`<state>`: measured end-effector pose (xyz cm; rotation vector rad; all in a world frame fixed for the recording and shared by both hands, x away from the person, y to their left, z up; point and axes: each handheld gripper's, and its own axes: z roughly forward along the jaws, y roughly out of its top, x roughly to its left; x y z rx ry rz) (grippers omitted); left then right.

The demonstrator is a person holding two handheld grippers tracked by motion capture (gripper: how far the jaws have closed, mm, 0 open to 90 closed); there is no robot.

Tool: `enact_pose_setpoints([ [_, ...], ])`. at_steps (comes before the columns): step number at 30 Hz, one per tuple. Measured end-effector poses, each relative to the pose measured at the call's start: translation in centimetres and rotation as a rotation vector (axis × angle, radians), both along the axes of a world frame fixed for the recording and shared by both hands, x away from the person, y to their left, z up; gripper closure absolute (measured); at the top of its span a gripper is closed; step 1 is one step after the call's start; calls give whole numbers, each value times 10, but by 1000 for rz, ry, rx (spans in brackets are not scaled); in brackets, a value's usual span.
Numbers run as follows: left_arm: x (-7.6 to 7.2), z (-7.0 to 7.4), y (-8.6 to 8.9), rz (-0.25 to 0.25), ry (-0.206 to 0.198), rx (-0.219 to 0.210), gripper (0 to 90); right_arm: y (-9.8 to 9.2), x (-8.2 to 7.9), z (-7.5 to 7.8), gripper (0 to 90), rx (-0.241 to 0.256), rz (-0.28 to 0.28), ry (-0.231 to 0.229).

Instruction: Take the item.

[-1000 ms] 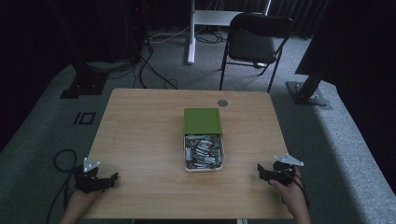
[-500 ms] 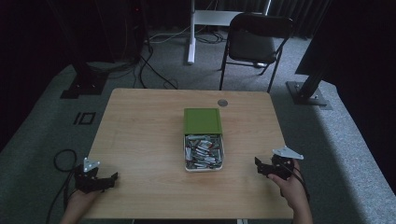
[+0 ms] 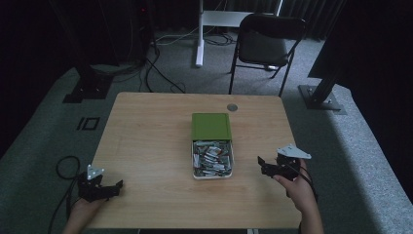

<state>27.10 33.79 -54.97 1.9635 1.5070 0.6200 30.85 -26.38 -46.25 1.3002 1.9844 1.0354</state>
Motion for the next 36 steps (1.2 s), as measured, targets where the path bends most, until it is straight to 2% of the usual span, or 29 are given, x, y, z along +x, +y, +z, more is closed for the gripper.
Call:
enact_pose_setpoints([
  [8,0,0,0,0,0,0,12,24,7,17,164,-8,69,-33],
  [17,0,0,0,0,0,0,12,52,15,29,215,-10,150,-55],
  [26,0,0,0,1,0,-1,12,76,19,34,226,-17,280,-81],
  [36,0,0,0,1,-1,-1,12,96,27,36,346,-58,446,-89],
])
